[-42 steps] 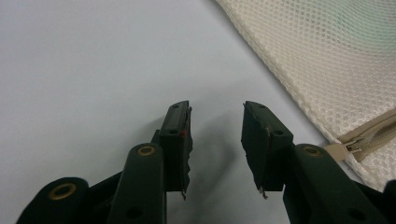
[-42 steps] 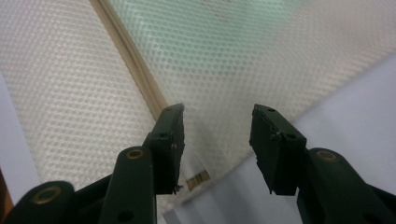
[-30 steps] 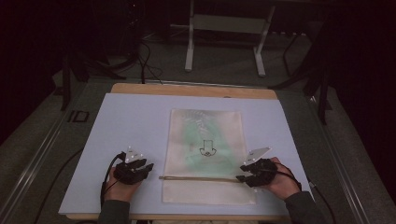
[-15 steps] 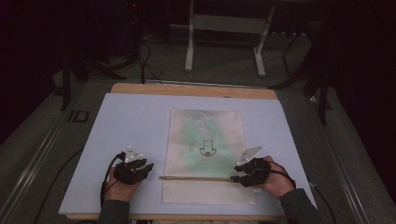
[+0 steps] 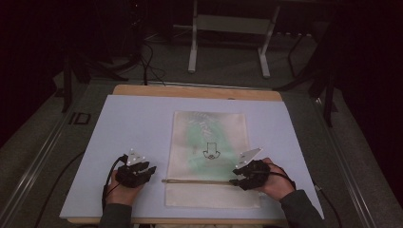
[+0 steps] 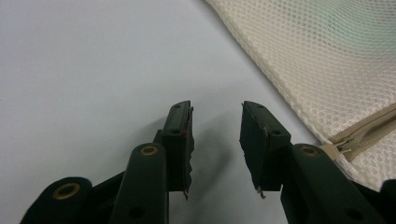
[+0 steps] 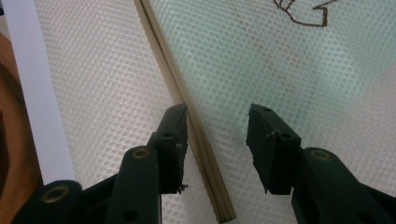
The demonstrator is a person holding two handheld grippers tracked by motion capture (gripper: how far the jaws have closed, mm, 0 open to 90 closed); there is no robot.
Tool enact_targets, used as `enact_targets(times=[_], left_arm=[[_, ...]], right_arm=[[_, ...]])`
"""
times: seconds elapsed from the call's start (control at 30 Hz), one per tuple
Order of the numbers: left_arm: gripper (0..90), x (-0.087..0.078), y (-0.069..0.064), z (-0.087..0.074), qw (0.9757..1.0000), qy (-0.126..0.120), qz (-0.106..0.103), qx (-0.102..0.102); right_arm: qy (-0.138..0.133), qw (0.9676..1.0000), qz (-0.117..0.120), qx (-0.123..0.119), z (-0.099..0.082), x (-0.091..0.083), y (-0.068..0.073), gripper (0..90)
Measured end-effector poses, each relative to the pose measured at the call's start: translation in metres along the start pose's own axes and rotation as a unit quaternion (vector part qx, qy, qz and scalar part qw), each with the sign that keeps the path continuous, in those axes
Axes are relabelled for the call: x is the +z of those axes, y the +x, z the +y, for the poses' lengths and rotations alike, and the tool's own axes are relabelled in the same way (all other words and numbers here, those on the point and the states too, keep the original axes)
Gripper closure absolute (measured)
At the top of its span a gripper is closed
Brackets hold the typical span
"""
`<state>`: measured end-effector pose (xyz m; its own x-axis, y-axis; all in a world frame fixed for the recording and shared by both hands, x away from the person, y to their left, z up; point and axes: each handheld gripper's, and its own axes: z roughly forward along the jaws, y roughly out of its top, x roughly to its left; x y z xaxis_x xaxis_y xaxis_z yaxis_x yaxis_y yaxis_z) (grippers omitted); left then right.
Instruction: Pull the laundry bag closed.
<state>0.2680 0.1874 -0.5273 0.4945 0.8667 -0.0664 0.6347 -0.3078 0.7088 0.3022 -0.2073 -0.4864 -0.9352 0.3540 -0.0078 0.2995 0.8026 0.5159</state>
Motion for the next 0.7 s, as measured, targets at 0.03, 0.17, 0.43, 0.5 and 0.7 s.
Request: enact_targets(times=[0.03,0.17,0.43,0.5,0.7], left_arm=[[63.2,0.000,0.000,0.000,1.0000,0.000,0.000,0.000],[63.2,0.000,0.000,0.000,1.0000,0.000,-0.001,0.000],[63.2,0.000,0.000,0.000,1.0000,0.001,-0.001,0.000],[63.2,0.000,0.000,0.000,1.0000,0.001,-0.001,0.000],[63.2,0.000,0.000,0.000,1.0000,0.001,-0.002,0.000]], right_arm=[[0.002,1.0000,0.002,0.001,0.001,0.000,0.001,58.3],[0.001,1.0000,0.005,-0.006,0.004,0.001,0.001,58.2],[0.001,0.9999,0.011,-0.012,0.010,0.003,0.004,58.0],[0.001,0.9999,0.012,-0.012,0.011,0.003,0.004,58.0],[-0.002,0.9997,0.019,-0.016,0.015,0.004,0.006,57.8]])
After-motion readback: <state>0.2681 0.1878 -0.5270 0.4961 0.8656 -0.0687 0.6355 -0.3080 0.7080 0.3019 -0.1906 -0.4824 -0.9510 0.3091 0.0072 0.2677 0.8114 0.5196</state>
